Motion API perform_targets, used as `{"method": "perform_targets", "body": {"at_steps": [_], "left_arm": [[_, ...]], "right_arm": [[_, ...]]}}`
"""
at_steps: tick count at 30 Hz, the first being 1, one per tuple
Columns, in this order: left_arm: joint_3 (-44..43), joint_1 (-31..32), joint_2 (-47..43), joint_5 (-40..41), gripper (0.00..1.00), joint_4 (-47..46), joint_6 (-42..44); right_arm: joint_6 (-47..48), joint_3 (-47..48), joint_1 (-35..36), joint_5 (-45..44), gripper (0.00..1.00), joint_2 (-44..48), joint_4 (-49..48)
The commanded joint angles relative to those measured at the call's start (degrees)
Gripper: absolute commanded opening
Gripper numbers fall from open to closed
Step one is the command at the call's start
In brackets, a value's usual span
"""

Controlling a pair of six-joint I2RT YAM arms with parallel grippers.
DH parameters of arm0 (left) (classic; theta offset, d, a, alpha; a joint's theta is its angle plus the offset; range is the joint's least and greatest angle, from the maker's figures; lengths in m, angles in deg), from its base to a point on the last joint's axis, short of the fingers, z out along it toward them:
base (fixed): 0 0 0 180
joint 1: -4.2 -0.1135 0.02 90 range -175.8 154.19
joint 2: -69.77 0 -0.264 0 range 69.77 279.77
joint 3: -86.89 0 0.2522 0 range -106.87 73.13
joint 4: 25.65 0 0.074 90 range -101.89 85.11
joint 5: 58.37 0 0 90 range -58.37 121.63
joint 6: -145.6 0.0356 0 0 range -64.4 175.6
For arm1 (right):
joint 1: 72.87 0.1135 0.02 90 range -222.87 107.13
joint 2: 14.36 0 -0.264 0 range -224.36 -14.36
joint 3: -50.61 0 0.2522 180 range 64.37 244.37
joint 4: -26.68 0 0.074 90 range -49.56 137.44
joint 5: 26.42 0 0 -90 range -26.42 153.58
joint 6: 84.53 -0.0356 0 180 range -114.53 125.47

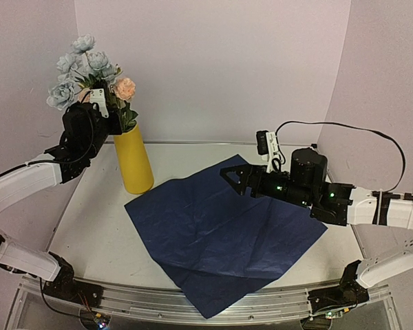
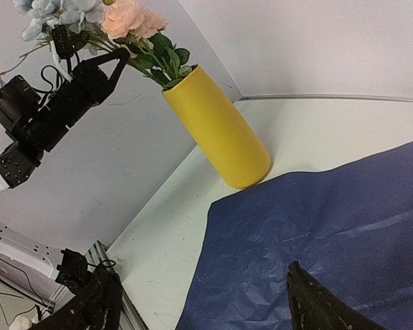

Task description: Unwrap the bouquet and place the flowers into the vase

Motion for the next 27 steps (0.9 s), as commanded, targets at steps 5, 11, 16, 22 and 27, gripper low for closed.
{"method": "perform_targets", "body": {"at_steps": [5, 11, 16, 22, 27], "left_arm": [[-3.05, -0.13, -1.98, 0.44, 0.0, 1.53, -0.88], [-4.03, -0.71, -0.35, 1.56, 0.0, 3.8, -3.25], [-7.63, -1.87, 2.42, 1.53, 0.0, 9.53, -7.6], [-8.29, -2.56, 2.92, -0.05, 0.0, 10.74, -10.99], [-8.88, -3.31, 3.57, -1.42, 0.0, 12.06, -12.43]], "right_arm": [[0.57, 1.17, 0.21, -0.44, 0.83, 2.49, -0.39], [0.55, 1.34, 0.22, -0.22, 0.83, 2.23, -0.39], [0.51, 1.13, 0.28, -0.21, 0.83, 2.61, -0.39], [0.27, 0.46, 0.27, -0.35, 0.83, 3.31, -0.39], [0.26, 0.09, 0.25, -0.54, 0.83, 3.71, -0.37]]}}
